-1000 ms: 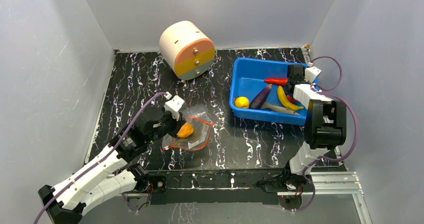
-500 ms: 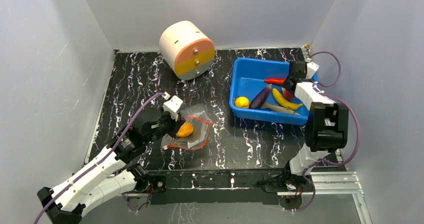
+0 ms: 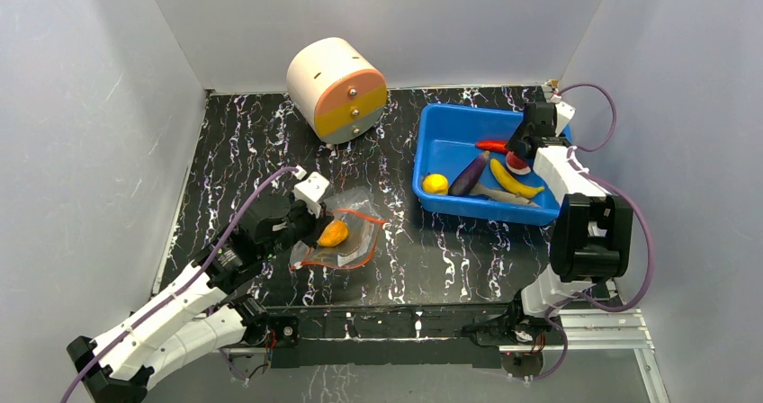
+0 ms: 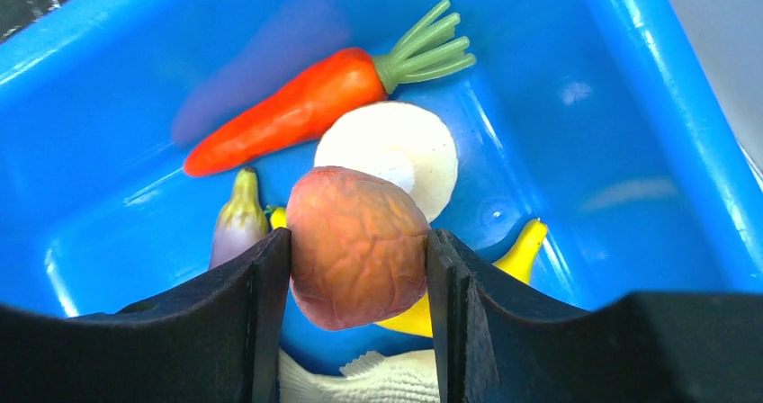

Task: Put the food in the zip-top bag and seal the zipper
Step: Pick up the fake fruit from the bin, then place the fake fruit in the zipper food storage bag.

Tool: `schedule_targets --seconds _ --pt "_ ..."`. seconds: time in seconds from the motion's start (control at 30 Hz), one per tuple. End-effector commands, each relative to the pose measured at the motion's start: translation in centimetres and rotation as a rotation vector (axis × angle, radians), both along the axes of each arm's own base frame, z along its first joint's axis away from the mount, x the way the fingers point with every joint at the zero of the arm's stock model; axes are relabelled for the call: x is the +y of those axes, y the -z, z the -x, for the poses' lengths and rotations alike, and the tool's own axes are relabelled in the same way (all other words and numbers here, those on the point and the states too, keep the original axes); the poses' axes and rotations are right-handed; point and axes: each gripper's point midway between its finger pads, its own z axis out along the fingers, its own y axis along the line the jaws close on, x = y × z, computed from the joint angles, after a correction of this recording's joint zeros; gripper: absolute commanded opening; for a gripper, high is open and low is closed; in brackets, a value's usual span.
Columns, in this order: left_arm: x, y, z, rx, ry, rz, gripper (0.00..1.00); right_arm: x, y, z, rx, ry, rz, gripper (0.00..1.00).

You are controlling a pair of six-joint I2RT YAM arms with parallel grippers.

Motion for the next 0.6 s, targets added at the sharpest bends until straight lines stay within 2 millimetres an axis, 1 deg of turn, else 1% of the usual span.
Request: schedule_targets --seconds 0.0,0.17,0.27,0.4,0.43,0.57 --pt "0.0 -0.5 -0.2 -0.017 -0.005 0.012 0.00 1.0 -5.1 -0.9 -0.124 -0.047 0.001 0.38" --pt "-0.2 -0.4 -0.4 -0.004 -0.017 0.023 0.00 2.9 -6.2 -0.3 -0.144 -0.113 -0.027 0.38" --pt "0.1 -1.1 -1.0 -0.018 -0.063 0.043 0.00 3.7 -6.6 -0.1 -0.155 -0.146 -0.042 0.37" --pt "-0.8 -1.9 -0.9 -0.004 -0.058 0.105 0.00 5.4 -8.5 0.0 -0.202 -0.197 -0.064 0.37" --pt "-1.1 -2.0 -0.9 0.003 -0.050 0.117 0.00 6.2 -9.0 0.1 -0.212 -0.216 -0.068 0.37" --pt "-2.2 -2.8 -1.1 0.027 -0.042 0.162 0.00 10.8 -11.1 1.0 -0.251 -0.322 -0.076 0.37"
